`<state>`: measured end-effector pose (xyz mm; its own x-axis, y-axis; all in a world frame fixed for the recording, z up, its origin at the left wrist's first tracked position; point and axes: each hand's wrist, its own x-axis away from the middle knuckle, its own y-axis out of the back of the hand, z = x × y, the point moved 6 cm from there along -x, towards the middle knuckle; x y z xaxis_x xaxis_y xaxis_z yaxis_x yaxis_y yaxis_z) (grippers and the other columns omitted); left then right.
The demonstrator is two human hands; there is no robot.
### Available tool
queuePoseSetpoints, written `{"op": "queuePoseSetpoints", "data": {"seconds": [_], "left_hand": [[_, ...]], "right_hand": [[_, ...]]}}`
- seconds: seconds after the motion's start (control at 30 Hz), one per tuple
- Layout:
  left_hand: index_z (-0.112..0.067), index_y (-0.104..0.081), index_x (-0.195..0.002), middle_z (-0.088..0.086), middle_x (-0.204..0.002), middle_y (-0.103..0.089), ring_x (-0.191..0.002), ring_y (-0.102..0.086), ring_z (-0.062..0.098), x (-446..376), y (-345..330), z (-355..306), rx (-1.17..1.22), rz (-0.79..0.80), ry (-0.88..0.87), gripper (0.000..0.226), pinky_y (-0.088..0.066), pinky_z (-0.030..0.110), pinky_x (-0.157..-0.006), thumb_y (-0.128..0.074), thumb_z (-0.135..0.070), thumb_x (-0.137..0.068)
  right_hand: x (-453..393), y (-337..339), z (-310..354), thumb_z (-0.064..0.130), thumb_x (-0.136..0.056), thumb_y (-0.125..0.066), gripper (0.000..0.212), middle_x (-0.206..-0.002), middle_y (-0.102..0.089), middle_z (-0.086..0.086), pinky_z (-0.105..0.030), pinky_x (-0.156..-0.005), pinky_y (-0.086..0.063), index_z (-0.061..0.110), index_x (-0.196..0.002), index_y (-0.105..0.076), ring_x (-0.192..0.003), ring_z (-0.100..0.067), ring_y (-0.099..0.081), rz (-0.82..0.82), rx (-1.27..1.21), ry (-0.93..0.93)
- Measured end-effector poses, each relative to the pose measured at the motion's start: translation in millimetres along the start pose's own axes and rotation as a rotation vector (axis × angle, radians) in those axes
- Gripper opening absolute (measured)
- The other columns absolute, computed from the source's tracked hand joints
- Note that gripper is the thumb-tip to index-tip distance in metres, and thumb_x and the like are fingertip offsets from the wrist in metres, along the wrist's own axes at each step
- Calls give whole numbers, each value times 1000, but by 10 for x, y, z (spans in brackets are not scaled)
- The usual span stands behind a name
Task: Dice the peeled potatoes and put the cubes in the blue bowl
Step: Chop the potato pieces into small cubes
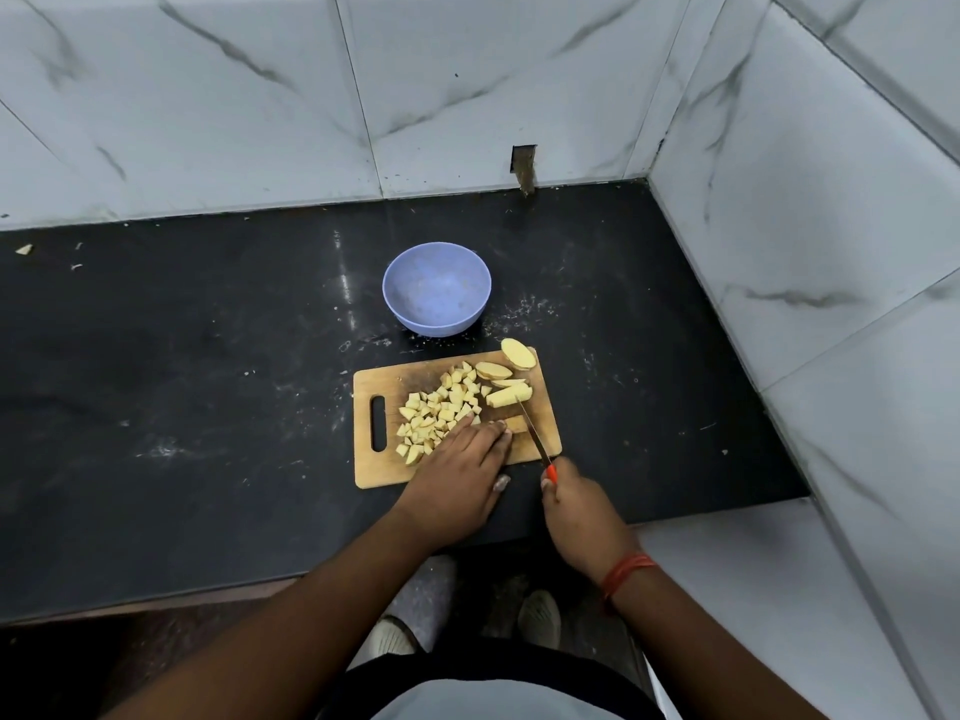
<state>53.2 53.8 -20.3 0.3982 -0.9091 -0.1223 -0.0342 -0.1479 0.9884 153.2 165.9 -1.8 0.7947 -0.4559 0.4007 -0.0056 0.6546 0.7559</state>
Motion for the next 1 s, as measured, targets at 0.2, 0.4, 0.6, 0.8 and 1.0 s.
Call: {"op": "queuePoseSetpoints", "data": {"seconds": [0.2,0.4,0.6,0.8,1.0], "left_hand": [[-5,-43,-149,10,-145,-50,-136,-44,25,-2,-53,-20,14,45,29,61,-20,41,-124,-38,-40,-100],[-4,-47,-147,10,-143,-51,-133,-46,26,-18,-2,-28,29,17,6,58,-18,39,-124,-50,-37,-99],[-6,-41,-151,9,-149,-46,-138,-41,28,-27,-6,-20,44,62,20,61,-19,41,-125,-46,-38,-100],[-5,-41,-151,10,-148,-46,-136,-42,29,-31,-17,-18,37,80,14,61,-22,42,-124,-47,-37,-98],[-4,-39,-151,11,-149,-44,-136,-41,30,-37,-38,-15,45,106,10,62,-23,44,-123,-46,-35,-98]], "right_hand": [[89,-15,35,23,-103,-33,16,-95,-63,-13,-38,-71,-48,10,-102,-43,-84,-30,-63,53,72,-40],[119,-23,119,18,-102,-33,12,-101,-63,-13,-29,-66,-40,10,-105,-41,-84,-24,-61,126,93,-90],[123,-3,191,15,-101,-31,15,-91,-54,-7,-33,-60,-47,8,-110,-42,-76,-21,-57,150,44,-150],[172,-19,248,8,-99,-37,19,-111,-58,-17,-37,-63,-51,5,-117,-39,-93,-31,-62,197,61,-231],[186,-80,295,-3,-89,-58,40,-118,-57,-18,-33,-40,-46,6,-119,-33,-100,-36,-63,259,135,-317]]}}
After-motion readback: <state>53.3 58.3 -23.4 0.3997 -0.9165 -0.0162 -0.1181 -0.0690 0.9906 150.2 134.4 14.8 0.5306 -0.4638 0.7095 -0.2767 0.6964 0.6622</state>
